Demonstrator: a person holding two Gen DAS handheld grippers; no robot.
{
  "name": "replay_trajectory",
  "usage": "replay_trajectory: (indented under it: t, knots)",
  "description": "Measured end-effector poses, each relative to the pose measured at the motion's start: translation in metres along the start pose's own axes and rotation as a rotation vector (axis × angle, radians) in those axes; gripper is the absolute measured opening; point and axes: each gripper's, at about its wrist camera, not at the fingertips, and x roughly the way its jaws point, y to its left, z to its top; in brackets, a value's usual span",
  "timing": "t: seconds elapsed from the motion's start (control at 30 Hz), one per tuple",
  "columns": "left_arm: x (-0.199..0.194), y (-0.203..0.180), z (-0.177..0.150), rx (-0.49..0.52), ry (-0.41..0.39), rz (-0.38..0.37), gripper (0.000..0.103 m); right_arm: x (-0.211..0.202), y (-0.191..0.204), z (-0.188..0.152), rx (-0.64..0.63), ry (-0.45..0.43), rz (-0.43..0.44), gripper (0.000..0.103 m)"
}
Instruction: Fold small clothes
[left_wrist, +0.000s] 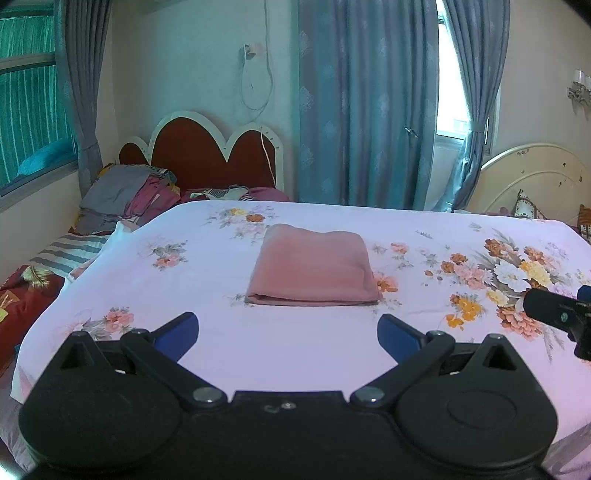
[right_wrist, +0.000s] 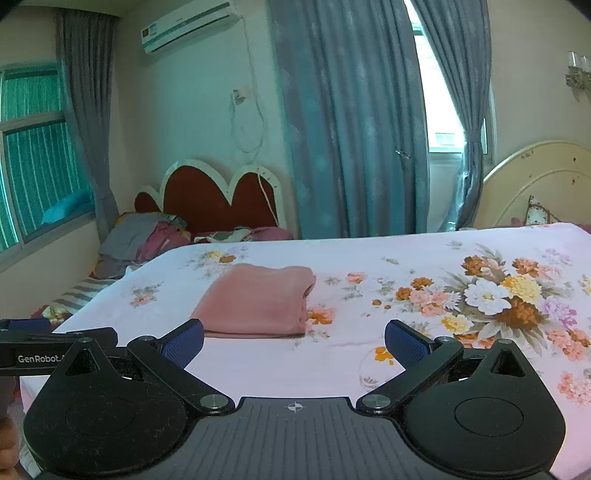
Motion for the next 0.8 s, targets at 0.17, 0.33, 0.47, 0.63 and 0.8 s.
replay_trajectory:
  t: [0.17,0.33,0.47,0.63,0.8]
  knots:
    - [-0.002,0.001,0.0,-0.001,-0.01,0.008,0.103,0.001,0.001,0.001,-0.008,-0.003,0.009,0.103]
    - [-0.002,0.002,0.002,-0.001,-0.015,0.013,0.103,0.006,-0.001,-0.001,-0.004,0.005,0.015,0.103]
    - [-0.001,0.003,0.002,0.0,-0.008,0.014,0.103,0.008,-0.002,-0.001,-0.001,0.01,0.021,0.103]
    - [0.0,0.003,0.003,-0.003,-0.009,0.019,0.103,0.011,-0.004,0.0,0.003,0.011,0.025,0.103]
    - [0.001,0.003,0.004,-0.004,-0.006,0.025,0.103,0.013,-0.003,0.0,0.003,0.013,0.029,0.103]
